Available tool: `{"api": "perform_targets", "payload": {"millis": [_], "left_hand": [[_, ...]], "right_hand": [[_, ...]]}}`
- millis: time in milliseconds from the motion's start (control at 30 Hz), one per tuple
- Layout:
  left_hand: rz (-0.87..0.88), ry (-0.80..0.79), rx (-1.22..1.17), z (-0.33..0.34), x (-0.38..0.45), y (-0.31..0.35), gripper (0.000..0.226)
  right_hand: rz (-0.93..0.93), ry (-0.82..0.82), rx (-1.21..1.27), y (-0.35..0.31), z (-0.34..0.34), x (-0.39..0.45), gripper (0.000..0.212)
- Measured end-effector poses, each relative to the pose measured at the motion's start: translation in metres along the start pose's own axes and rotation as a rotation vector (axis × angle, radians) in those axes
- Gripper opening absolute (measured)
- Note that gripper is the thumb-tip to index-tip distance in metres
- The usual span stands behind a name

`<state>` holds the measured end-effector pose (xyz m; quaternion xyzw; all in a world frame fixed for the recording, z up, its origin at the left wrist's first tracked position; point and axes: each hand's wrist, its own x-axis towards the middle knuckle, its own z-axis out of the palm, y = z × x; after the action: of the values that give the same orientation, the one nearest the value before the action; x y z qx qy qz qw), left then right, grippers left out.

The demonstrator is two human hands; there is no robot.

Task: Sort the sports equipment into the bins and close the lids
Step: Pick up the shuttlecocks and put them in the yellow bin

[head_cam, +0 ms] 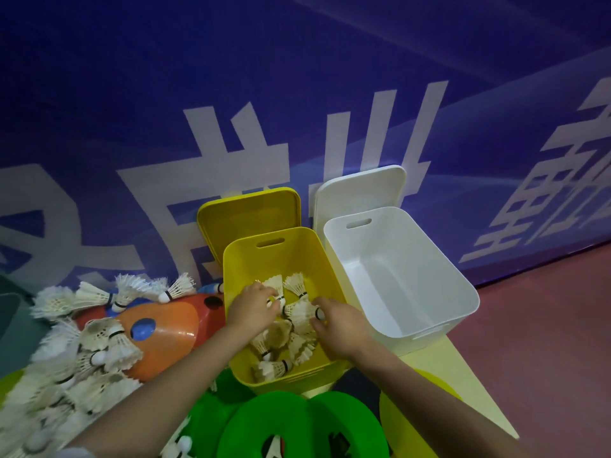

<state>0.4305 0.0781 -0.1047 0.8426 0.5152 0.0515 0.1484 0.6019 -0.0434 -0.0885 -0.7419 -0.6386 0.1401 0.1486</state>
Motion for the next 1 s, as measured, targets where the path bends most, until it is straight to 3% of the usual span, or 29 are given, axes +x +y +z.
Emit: {"api": "perform_targets", "payload": {"millis": [100,200,333,433,567,733,867,1000], "left_hand": [[-0.01,0.235,-0.069,-0.016,-0.002,-0.016,0.044],[-0.155,0.228,-0.231,-0.014,-0.011,-0.037,0.055],[-0.172,0.311,-0.469,-0.009,-0.021,-0.042,0.053],[-0.264,0.3,-0.587,-0.011,-0.024,-0.041,0.052],[-0.294,0.275,-0.673,-0.012,-0.027,-0.046,0.052],[-0.329,0.295,-0.732,-0.009,-0.024,-0.048,0.052],[-0.348,0.299,-0.748,-0.003,-0.021,-0.047,0.052],[-0.349,0.296,-0.778,-0.003,-0.021,-0.05,0.05]], "right_hand": [[0.127,-0.046,0.169,-0.007,-0.007,0.02,0.032],[0.203,-0.082,0.317,-0.015,0.002,0.05,0.03],[0.432,-0.132,0.691,-0.021,0.032,0.09,0.031],[0.537,-0.101,0.786,-0.017,0.058,0.113,0.032],[0.513,-0.099,0.724,-0.022,0.085,0.122,0.025],[0.286,-0.244,0.293,-0.021,0.107,0.123,0.031],[0.256,-0.291,0.001,-0.009,0.104,0.124,0.039],[0.169,-0.275,0.023,-0.011,0.085,0.112,0.051]]}}
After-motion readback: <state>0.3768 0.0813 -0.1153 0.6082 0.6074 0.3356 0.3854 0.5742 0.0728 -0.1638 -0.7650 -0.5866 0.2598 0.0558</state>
